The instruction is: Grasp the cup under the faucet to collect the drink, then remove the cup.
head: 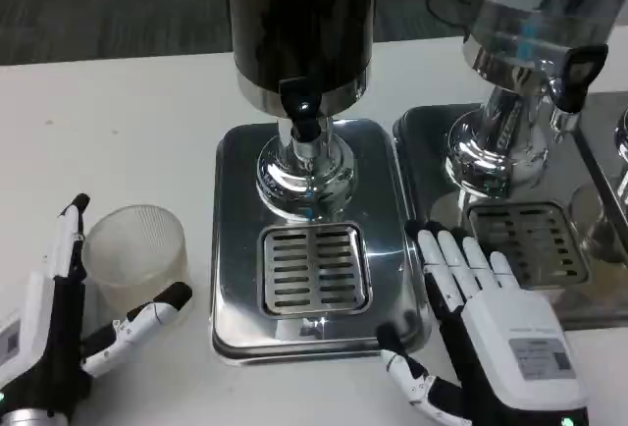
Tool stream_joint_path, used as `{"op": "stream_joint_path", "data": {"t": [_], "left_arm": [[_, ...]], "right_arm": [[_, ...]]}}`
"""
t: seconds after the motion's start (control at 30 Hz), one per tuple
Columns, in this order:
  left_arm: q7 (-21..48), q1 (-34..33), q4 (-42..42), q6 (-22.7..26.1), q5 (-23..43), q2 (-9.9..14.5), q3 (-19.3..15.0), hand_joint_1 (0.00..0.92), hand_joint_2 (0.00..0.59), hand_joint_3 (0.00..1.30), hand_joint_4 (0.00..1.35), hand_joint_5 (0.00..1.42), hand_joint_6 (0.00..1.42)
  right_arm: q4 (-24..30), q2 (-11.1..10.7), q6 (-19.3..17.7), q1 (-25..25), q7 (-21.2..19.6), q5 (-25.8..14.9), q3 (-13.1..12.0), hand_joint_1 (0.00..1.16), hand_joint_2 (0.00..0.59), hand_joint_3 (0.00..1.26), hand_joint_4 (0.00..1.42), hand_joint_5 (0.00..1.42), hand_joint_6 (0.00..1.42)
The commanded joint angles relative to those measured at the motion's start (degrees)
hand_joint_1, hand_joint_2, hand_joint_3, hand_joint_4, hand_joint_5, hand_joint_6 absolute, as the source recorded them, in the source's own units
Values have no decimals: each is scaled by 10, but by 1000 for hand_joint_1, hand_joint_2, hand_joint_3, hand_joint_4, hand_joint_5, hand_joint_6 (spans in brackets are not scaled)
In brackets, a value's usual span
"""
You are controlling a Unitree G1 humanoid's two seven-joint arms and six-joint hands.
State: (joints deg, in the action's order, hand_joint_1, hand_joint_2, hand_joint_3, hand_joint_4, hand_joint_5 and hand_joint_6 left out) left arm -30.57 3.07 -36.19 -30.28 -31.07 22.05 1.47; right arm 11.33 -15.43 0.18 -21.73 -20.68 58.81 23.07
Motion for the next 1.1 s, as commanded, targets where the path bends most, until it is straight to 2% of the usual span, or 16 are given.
{"op": "stream_joint_path", "data": {"t": [0.03,0.4,0.53,0.77,1.1], "left_arm": [[0,-27,-37,3,7,0,10,200,24,0,0,165,170],[8,-62,-80,2,20,7,25,183,23,0,0,232,199],[1,-70,-95,-13,24,6,26,186,30,39,81,326,299],[-25,-88,-125,-41,15,4,38,283,57,229,342,607,650],[-91,-90,-133,-44,-21,9,69,387,109,297,431,694,761]], "right_arm": [[-2,0,3,5,-1,-5,-4,321,408,0,0,0,0],[-3,-2,1,3,5,-11,3,318,410,0,0,0,5],[-1,2,5,-1,-1,-9,3,317,409,0,0,0,11],[4,9,13,-10,-3,-7,1,316,410,0,0,0,28],[0,5,8,-1,7,-11,-1,316,411,0,0,0,41]]}}
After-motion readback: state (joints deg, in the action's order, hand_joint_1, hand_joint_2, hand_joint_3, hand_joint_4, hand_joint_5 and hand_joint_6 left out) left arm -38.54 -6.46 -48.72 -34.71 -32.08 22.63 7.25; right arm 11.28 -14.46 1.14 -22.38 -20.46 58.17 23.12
